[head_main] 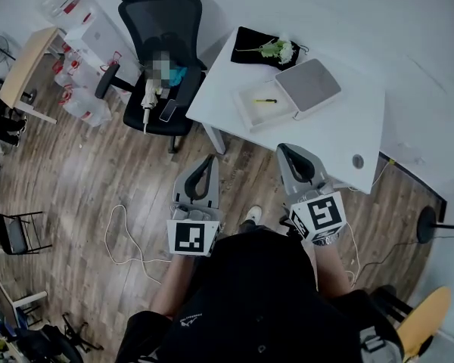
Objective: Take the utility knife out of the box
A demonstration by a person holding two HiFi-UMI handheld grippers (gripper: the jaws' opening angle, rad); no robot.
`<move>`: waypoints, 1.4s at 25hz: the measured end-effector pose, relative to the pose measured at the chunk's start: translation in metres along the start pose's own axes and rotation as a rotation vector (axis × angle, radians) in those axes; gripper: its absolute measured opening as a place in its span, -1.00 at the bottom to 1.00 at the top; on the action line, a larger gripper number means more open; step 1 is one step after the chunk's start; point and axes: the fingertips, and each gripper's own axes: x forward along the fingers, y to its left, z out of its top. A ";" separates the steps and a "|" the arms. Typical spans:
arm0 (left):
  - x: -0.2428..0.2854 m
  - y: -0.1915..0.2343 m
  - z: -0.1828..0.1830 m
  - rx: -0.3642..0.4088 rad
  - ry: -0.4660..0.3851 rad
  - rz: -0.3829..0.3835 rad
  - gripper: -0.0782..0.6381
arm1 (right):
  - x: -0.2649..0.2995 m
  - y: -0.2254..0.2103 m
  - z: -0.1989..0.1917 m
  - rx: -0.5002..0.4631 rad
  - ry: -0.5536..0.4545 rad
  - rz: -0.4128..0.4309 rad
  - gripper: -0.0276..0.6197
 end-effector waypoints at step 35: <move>0.241 -0.014 -0.055 0.039 0.090 -0.533 -0.76 | 0.057 -0.161 -0.017 0.084 0.064 -0.473 -0.90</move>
